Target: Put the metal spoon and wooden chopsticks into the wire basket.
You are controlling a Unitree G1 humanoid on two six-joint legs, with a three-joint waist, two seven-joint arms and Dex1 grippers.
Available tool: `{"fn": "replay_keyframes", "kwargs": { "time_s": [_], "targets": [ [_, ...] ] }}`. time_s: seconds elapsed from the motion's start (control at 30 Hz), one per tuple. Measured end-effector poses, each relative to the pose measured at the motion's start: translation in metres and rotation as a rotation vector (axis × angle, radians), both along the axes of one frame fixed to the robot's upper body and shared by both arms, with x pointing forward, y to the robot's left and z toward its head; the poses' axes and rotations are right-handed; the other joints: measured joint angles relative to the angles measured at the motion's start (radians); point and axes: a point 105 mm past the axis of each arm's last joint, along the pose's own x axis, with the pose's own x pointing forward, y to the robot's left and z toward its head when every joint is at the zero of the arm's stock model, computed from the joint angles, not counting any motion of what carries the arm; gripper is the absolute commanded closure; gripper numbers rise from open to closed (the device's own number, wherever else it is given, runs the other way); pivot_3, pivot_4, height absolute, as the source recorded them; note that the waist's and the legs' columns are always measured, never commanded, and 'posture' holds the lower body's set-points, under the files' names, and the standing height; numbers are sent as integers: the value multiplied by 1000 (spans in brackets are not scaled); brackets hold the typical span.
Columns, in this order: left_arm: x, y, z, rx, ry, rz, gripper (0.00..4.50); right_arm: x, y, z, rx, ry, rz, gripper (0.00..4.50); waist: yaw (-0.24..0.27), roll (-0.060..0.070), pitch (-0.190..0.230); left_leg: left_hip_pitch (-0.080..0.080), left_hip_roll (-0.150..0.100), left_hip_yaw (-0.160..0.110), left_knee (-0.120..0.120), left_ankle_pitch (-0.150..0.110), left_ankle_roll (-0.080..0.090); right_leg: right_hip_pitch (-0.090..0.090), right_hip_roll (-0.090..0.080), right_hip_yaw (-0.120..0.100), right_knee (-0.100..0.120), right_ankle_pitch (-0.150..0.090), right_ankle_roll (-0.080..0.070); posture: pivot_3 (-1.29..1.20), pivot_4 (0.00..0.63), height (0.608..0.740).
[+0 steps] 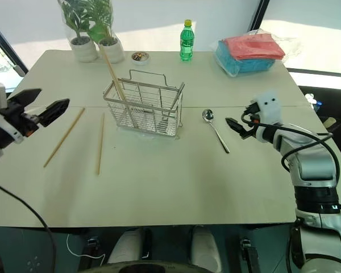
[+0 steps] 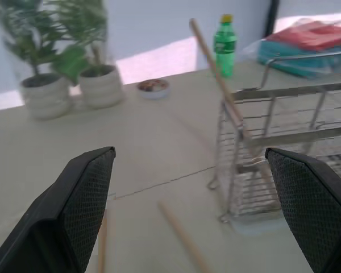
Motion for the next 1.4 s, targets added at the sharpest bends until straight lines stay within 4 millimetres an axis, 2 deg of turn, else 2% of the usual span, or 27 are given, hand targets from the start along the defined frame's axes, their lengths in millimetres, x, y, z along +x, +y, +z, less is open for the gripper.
{"fn": "replay_keyframes", "kwargs": {
  "time_s": [0.07,0.17,0.4,0.63,0.73,0.93,0.97,1.2,1.33,1.4],
  "targets": [
    [-3,-26,5,23,33,-148,2,5,14,-13,-25,56,44,191,-1,0,0,0,0,0,0,0,0,0,0,0,0,0,0,0,150,723],
    [-13,-45,2,72,86,-285,2,13,21,-31,-12,127,39,191,-6,1,1,0,0,0,0,0,0,0,1,0,0,0,0,0,150,723],
    [-27,-55,-18,158,197,-432,2,36,30,-41,18,178,0,191,-23,1,1,0,1,-1,-1,0,0,0,3,0,1,0,0,0,150,723],
    [-33,-63,-22,229,206,-533,2,44,51,-54,54,219,33,191,-20,3,2,0,2,-2,0,0,0,0,4,1,1,0,0,0,150,723],
    [-30,-66,-19,241,186,-544,0,44,59,-59,50,227,45,1098,-21,2,2,0,2,-2,0,0,0,0,4,1,1,0,0,0,150,723],
    [-28,-68,-17,239,181,-564,0,44,61,-60,43,225,47,4175,-26,2,2,1,3,-2,0,0,0,0,5,1,2,0,1,0,150,723],
    [-28,-68,-17,240,183,-566,0,44,61,-60,46,226,47,4452,-26,2,2,1,3,-2,-1,0,0,0,6,1,2,0,1,0,150,723],
    [-28,-68,-17,244,181,-569,0,41,63,-61,51,229,47,4452,-24,2,2,1,3,-3,-1,1,-1,0,7,1,3,0,1,0,150,723],
    [-26,-68,-14,238,165,-564,0,40,53,-58,59,198,12,4452,-19,3,2,1,3,-3,0,1,-1,0,6,1,3,0,1,0,150,723],
    [-25,-69,-13,229,161,-561,0,41,40,-44,78,141,-34,4452,-18,4,3,0,3,-3,0,1,-1,0,6,2,2,0,1,0,150,723]
  ]
}}
